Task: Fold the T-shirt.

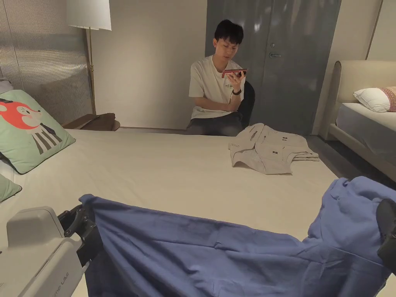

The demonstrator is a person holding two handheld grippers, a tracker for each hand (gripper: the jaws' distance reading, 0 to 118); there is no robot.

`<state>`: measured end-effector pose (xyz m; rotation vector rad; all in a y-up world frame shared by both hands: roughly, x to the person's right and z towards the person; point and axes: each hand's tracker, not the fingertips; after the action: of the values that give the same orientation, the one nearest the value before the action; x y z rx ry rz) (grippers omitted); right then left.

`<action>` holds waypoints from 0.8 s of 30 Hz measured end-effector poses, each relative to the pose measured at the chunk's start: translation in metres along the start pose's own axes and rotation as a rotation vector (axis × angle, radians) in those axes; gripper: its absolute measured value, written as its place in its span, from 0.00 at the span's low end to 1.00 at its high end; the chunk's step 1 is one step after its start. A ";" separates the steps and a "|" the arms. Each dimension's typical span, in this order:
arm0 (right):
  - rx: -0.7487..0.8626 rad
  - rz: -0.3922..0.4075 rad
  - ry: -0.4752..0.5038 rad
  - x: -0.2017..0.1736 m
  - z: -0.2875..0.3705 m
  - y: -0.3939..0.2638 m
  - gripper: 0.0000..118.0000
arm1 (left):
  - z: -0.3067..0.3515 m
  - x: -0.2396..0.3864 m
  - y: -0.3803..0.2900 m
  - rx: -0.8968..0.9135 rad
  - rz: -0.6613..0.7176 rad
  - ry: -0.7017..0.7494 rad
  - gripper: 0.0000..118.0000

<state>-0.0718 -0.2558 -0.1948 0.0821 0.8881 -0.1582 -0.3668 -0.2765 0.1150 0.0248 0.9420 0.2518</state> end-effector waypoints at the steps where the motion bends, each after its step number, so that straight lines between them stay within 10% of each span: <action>1: 0.014 -0.009 0.000 0.000 0.003 0.004 0.05 | -0.002 -0.009 -0.003 0.012 0.001 0.000 0.02; 24: 0.283 -0.008 0.001 0.002 -0.149 0.178 0.05 | -0.112 0.030 0.216 0.293 -0.036 -0.035 0.02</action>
<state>-0.1536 -0.0599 -0.2888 0.3420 0.8628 -0.2910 -0.4841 -0.0698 0.0529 0.2805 0.9369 0.0782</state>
